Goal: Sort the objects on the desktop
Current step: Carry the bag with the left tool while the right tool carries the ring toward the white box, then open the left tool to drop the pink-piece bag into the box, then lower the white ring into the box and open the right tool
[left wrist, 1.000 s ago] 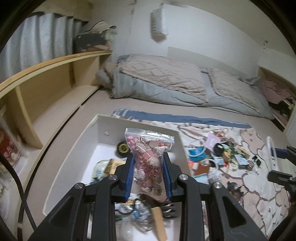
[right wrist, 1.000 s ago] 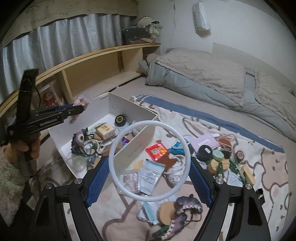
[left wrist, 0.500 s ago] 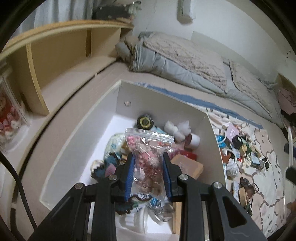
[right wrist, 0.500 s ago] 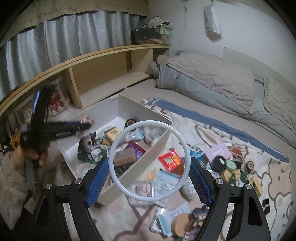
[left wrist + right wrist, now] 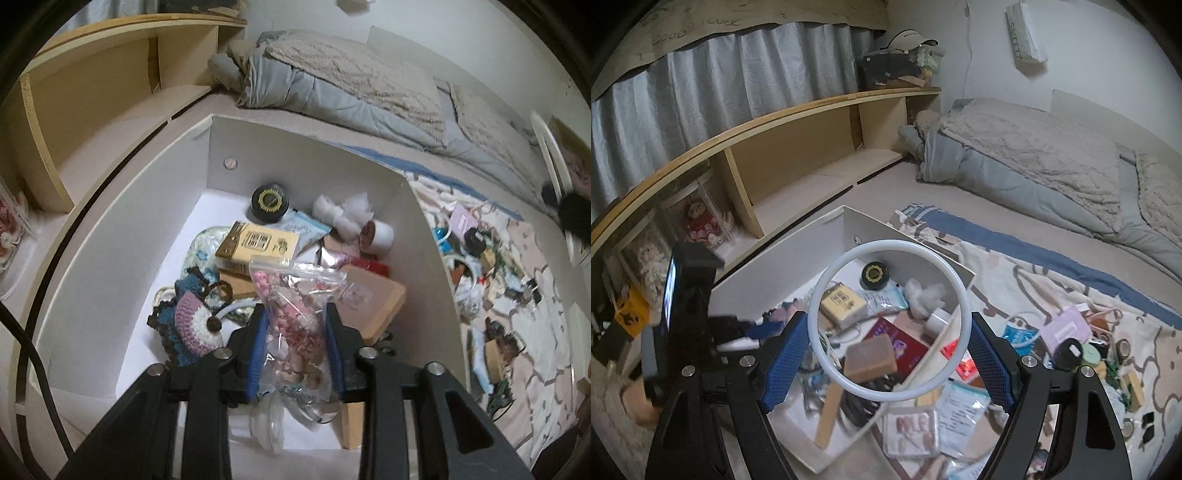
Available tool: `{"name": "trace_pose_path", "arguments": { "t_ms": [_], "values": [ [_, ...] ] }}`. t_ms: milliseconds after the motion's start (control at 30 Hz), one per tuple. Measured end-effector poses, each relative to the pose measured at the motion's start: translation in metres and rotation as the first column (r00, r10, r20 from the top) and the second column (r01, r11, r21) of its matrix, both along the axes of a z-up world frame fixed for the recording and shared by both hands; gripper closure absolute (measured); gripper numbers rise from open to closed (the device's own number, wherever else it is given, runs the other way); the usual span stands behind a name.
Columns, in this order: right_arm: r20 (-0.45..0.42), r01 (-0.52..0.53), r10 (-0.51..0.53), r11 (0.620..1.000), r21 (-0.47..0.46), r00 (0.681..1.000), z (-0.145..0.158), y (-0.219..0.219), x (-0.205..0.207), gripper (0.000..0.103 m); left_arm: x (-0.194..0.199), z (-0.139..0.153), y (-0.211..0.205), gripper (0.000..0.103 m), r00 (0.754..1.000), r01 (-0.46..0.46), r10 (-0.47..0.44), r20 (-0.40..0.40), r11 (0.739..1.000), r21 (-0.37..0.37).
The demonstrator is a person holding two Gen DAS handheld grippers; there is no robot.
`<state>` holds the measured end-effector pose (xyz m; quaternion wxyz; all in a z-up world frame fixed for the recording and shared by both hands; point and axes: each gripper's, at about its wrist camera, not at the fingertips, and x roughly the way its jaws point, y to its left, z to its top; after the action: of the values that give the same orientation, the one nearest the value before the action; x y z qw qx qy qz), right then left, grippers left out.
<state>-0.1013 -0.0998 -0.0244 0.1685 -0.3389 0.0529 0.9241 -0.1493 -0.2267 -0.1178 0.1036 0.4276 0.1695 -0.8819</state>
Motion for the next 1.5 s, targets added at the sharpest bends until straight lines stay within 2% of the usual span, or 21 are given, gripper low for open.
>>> {"name": "trace_pose_path", "arguments": {
  "t_ms": [33, 67, 300, 500, 767, 1000, 1067, 1100, 1133, 1500],
  "values": [
    [-0.002, 0.001, -0.001, 1.0, -0.011, 1.0, -0.001, 0.001, -0.005, 0.019, 0.001, -0.001, 0.001, 0.041, 1.0, 0.003, -0.003, 0.003, 1.0, -0.01],
    [-0.001, 0.002, -0.002, 1.0, -0.017, 1.0, -0.003, 0.002, -0.008, 0.019, 0.003, -0.001, 0.001, 0.033, 1.0, 0.004, -0.004, -0.011, 1.0, -0.021],
    [0.033, 0.008, -0.006, 0.999, -0.051, 0.999, -0.024, 0.01, -0.031, 0.019, 0.011, 0.01, -0.008, 0.033, 0.998, -0.02, 0.016, -0.059, 0.998, -0.067],
    [0.134, -0.012, 0.021, 0.997, -0.07, 0.991, -0.059, 0.014, -0.054, 0.019, 0.023, 0.031, -0.02, 0.033, 0.988, -0.062, 0.041, -0.146, 0.988, -0.142],
    [0.276, -0.07, 0.079, 0.997, -0.044, 0.958, -0.095, 0.004, -0.074, 0.019, 0.036, 0.041, -0.044, 0.033, 0.971, -0.144, 0.123, -0.207, 0.985, -0.093],
    [0.405, -0.138, 0.114, 0.99, 0.03, 0.907, -0.119, -0.009, -0.084, 0.019, 0.036, 0.035, -0.046, 0.033, 0.974, -0.144, 0.129, -0.187, 0.987, -0.068],
    [0.422, -0.146, 0.116, 0.988, 0.04, 0.899, -0.122, -0.01, -0.086, 0.016, 0.035, 0.035, -0.045, 0.029, 0.974, -0.143, 0.127, -0.187, 0.987, -0.073],
    [0.423, -0.151, 0.117, 0.987, 0.046, 0.898, -0.122, -0.011, -0.087, 0.003, 0.036, 0.035, -0.044, 0.028, 0.974, -0.143, 0.127, -0.188, 0.987, -0.075],
    [0.414, -0.153, 0.114, 0.986, 0.062, 0.903, -0.121, -0.012, -0.087, 0.0, 0.036, 0.035, -0.045, 0.027, 0.974, -0.143, 0.127, -0.189, 0.987, -0.074],
    [0.246, -0.109, 0.09, 0.992, 0.064, 0.965, -0.095, -0.004, -0.065, 0.0, 0.034, 0.039, -0.035, 0.026, 0.977, -0.104, 0.083, -0.196, 0.989, -0.102]
  ]
}}
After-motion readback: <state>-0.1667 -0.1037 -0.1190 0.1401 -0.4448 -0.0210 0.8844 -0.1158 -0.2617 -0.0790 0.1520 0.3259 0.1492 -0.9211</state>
